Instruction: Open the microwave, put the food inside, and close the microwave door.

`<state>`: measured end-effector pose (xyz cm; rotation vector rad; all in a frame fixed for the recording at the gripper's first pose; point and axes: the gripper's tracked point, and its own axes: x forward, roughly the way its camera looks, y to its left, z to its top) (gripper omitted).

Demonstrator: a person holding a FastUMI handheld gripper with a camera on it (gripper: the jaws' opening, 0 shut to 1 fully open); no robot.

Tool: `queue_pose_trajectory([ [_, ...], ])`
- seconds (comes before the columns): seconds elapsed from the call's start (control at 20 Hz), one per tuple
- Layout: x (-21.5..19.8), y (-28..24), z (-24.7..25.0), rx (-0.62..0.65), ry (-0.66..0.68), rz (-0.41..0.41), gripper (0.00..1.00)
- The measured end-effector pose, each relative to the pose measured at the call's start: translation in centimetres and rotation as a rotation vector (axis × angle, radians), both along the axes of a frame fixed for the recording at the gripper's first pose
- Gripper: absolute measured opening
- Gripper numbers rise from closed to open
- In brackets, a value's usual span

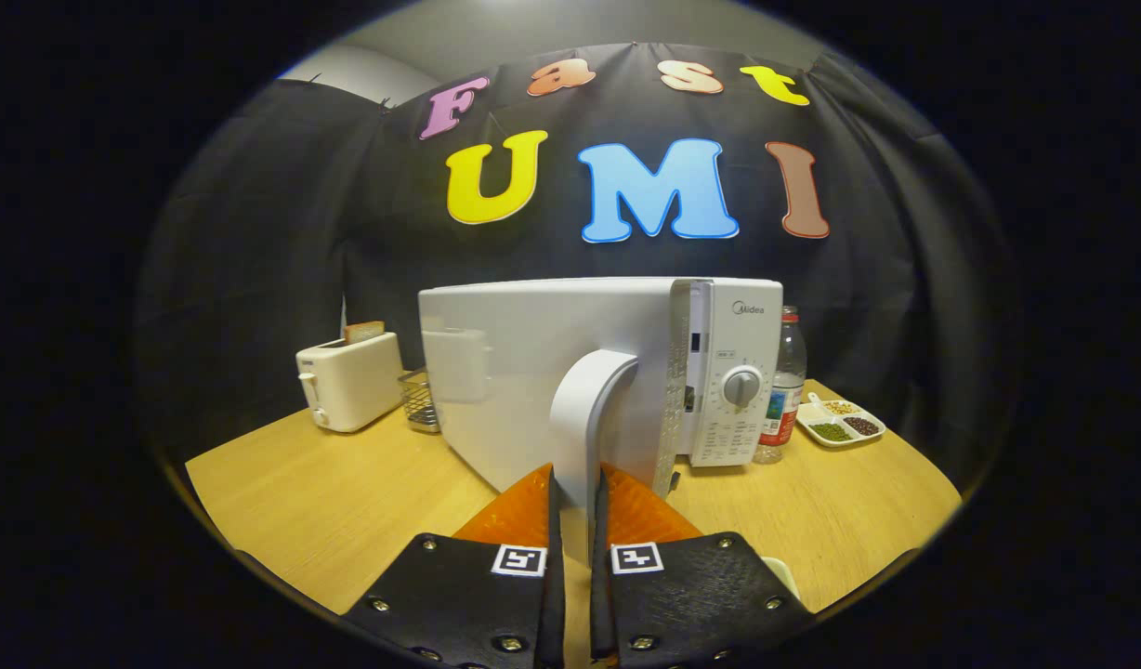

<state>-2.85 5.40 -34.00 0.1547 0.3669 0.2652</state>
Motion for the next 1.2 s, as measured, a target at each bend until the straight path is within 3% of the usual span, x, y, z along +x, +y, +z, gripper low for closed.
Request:
queue_pose_trajectory([
  [0.2,-3.7,4.5,1.3,0.031,-0.014,0.114,0.11],
  [0.4,-5.8,8.3,2.0,0.029,-0.040,0.150,0.10],
  [0.85,-9.4,15.8,3.2,0.000,-0.142,-0.018,0.10],
  [1.2,-11.9,21.6,3.7,-0.033,-0.213,0.076,0.09],
])
